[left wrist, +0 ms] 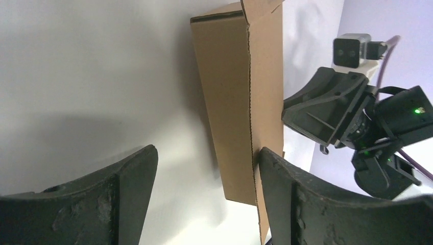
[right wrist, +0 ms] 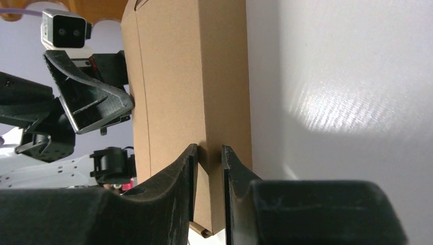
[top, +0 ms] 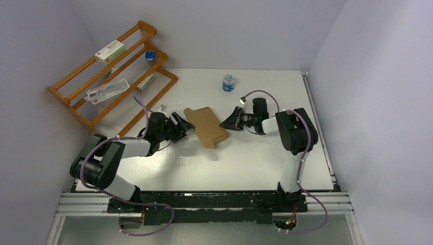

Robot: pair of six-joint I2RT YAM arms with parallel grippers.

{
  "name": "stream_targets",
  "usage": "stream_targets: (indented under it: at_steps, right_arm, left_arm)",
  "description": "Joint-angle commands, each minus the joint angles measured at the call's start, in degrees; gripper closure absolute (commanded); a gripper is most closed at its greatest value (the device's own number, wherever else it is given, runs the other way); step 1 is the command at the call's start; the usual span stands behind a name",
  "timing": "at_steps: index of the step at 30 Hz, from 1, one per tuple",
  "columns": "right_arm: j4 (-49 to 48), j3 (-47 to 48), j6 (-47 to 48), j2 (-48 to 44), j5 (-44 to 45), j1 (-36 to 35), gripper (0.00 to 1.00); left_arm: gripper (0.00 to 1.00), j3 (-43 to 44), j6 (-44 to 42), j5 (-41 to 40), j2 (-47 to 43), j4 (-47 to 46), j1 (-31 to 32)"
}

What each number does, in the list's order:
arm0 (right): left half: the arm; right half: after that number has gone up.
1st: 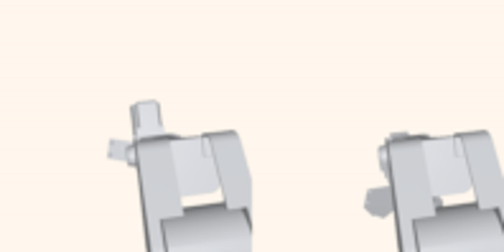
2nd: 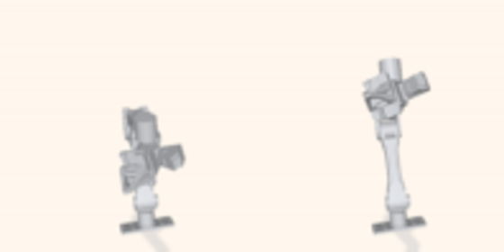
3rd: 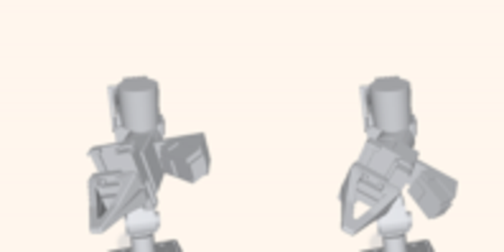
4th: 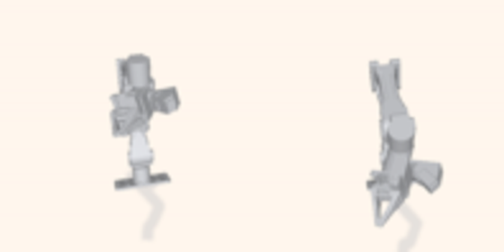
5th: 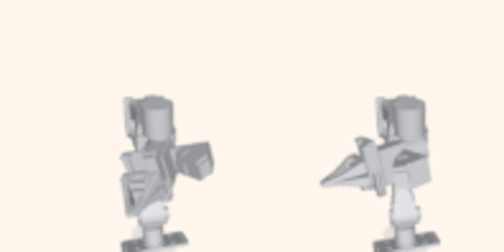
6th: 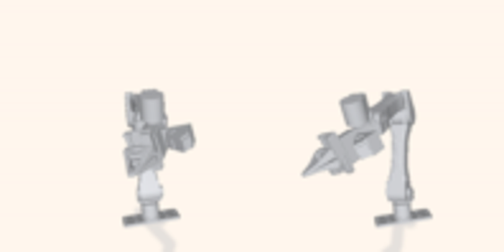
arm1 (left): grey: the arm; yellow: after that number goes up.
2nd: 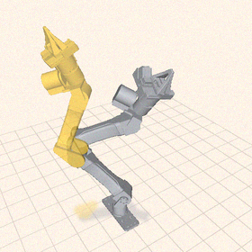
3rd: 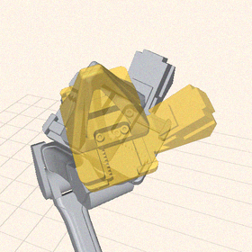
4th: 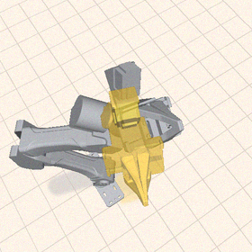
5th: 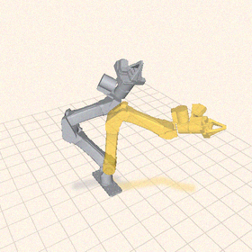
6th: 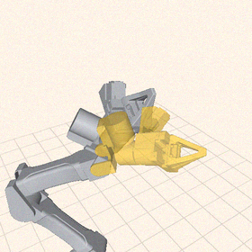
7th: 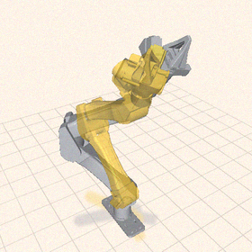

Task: Fold the paper box

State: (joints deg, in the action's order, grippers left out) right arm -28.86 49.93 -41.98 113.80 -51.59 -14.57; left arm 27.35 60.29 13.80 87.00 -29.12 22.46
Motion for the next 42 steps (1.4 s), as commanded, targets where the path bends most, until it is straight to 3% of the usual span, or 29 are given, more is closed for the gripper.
stream_targets:
  at_steps: [1, 9, 16, 27, 33, 37, 42]
  right_arm:
    - [-1.53, -3.48, -2.07, 4.03, -1.39, 1.44, 0.76]
    - [-0.49, -2.91, -0.14, 5.51, -1.61, 1.57, 0.76]
    - [-1.04, -2.56, -0.32, 6.30, -2.70, 1.42, 0.75]
    - [1.78, 0.58, 0.81, 5.21, -0.11, -0.55, 0.73]
    - [5.33, 1.02, 2.26, 0.10, 4.32, 0.66, 0.66]
    - [8.45, 1.37, 3.94, -3.09, 7.77, 0.85, 0.60]
    - [6.03, 0.98, 2.08, -4.37, 5.26, 0.74, 0.57]
  left_arm:
    - [0.22, 2.86, 0.04, 2.75, 1.20, -2.94, 1.21]
    - [0.21, 5.84, 0.84, 4.10, 2.84, -4.92, 2.62]
    - [0.30, 6.16, 2.18, 5.40, 3.10, -6.63, 2.85]
    - [0.30, 6.71, -2.04, 1.30, -4.55, 2.98, 3.03]
    - [0.29, 6.70, -4.56, -2.82, -6.66, 10.75, 3.03]
    - [0.29, 4.76, -4.39, -3.69, -6.16, 10.75, 3.03]
    - [0.29, 4.96, -5.27, -2.54, -3.39, 9.92, 3.03]
